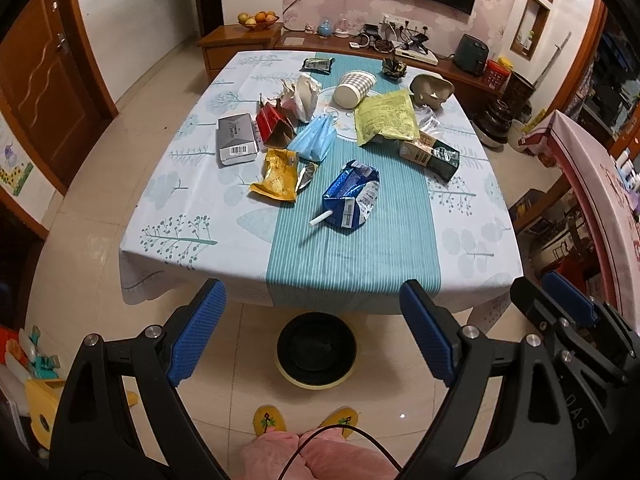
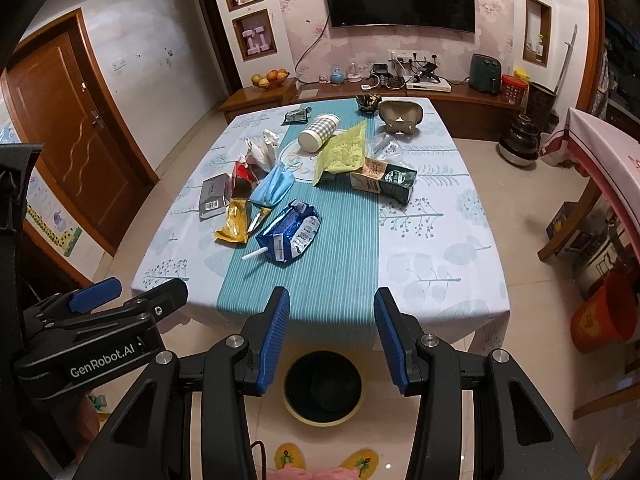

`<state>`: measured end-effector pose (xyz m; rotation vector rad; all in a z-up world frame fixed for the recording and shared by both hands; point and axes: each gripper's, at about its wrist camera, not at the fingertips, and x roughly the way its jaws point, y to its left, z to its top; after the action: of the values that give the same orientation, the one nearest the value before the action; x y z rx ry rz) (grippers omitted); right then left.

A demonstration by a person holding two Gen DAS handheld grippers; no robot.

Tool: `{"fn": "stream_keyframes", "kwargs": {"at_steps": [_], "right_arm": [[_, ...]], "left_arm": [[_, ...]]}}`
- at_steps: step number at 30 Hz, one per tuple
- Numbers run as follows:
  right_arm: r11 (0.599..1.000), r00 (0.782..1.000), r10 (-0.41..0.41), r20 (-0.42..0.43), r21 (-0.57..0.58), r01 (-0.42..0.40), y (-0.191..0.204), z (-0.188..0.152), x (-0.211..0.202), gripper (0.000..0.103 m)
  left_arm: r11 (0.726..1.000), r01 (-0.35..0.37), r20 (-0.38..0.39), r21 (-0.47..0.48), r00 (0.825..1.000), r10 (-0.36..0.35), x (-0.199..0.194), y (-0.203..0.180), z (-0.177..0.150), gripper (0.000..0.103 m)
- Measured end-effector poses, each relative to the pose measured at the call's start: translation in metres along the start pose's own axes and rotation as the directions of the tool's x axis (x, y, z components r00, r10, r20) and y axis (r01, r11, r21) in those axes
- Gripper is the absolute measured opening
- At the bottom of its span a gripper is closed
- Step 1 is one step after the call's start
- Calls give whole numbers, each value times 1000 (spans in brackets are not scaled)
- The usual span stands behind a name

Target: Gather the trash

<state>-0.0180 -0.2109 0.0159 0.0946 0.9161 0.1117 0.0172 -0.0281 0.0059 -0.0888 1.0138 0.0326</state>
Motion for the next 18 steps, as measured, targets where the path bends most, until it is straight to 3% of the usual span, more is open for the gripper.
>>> {"fn": "stream_keyframes", "kwargs": {"at_steps": [13, 18], "right_arm": [[998, 998, 54, -14, -11, -54, -16, 19, 19, 45], [999, 999, 49, -18, -9, -50, -12, 34, 36, 45]], "left_arm": [[999, -13, 13, -45, 1000, 14, -1, -4, 6, 87], [995, 45, 4, -93, 999, -45, 8, 11, 19, 88]]}}
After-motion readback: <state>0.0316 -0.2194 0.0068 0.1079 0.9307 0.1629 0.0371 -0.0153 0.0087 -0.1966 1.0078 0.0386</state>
